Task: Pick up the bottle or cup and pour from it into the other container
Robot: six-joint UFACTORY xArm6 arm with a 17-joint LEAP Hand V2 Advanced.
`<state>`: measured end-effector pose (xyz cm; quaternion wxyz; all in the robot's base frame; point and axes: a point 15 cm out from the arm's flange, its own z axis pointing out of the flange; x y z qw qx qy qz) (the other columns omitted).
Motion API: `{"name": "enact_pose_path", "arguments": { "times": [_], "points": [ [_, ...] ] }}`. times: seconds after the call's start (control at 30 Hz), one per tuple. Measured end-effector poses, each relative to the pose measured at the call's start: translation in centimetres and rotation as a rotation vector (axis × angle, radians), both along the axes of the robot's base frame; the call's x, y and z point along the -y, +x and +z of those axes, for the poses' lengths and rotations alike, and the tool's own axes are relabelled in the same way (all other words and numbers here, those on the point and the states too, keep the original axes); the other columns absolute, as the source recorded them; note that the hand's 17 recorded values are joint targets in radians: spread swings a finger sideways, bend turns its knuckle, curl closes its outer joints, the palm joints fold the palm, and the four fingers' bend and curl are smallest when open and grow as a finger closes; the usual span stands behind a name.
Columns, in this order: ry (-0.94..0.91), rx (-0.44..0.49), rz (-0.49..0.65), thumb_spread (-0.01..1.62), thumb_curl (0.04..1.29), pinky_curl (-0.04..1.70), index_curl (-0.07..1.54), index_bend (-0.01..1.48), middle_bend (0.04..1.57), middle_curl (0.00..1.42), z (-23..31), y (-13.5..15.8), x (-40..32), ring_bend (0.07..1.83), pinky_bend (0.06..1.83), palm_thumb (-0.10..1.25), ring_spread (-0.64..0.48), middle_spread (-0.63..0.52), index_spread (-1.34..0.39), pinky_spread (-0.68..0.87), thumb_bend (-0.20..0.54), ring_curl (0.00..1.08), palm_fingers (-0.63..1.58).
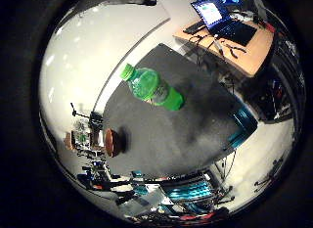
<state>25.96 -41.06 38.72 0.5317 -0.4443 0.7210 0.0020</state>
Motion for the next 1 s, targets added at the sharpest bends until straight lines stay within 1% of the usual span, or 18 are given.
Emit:
{"name": "enact_pose_path", "arguments": {
  "times": [0.43,0.8,1.0],
  "points": [
    [0.076,0.010,0.010,1.04,0.30,0.00,0.30,0.17,0.30,0.35,-5.1,0.3,1.3,0.42,0.79,0.47,0.16,0.02,-0.26,0.46,-0.025,0.22,0.22],
    [0.125,0.002,0.054,1.05,0.31,0.00,0.31,0.17,0.30,0.35,-8.5,2.5,1.8,0.41,0.75,0.49,0.16,0.03,-0.26,0.46,-0.023,0.22,0.22],
    [0.126,-0.012,0.054,1.05,0.30,0.00,0.30,0.17,0.29,0.35,-10.5,3.6,2.6,0.41,0.75,0.49,0.16,0.03,-0.26,0.46,-0.025,0.22,0.22]
  ]
}}
